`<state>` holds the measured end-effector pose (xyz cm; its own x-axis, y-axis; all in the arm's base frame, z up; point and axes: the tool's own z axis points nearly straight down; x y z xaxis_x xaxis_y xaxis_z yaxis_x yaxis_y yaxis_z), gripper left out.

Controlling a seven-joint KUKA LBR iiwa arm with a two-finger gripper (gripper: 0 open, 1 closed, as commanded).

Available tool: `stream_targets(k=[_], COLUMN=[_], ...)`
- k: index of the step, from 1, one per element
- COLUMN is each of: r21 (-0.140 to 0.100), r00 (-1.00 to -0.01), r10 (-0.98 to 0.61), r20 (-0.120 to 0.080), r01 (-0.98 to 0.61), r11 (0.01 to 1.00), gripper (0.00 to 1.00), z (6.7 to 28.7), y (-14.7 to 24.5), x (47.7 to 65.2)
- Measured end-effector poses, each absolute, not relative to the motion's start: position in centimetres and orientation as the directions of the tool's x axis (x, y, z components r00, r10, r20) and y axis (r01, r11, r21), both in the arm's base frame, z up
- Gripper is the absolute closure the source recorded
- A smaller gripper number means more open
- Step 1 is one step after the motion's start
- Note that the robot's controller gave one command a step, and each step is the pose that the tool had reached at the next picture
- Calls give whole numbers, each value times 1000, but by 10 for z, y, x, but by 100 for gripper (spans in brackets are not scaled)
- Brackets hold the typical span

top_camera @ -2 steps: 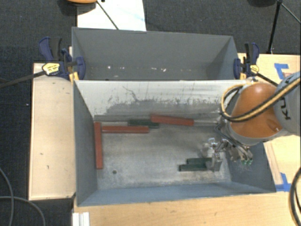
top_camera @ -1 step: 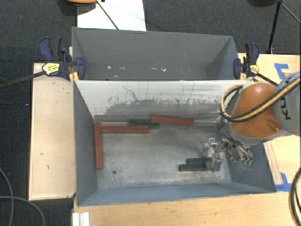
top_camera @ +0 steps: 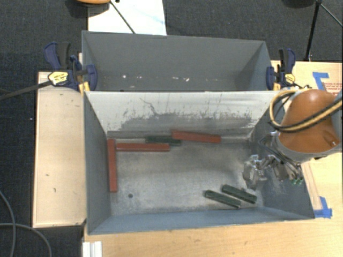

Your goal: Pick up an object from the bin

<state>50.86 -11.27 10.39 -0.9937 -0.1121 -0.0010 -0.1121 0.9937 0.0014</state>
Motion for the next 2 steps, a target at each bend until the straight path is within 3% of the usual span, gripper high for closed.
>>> stream_targets(k=[1, 2], r21=[2, 0], r00=[-994, -994], r10=[-112, -111], r20=[-3, -3], r01=[-112, -111], r11=[994, 994], gripper=[0, 0], z=[118, 118], y=[-61, -62], x=[517, 517])
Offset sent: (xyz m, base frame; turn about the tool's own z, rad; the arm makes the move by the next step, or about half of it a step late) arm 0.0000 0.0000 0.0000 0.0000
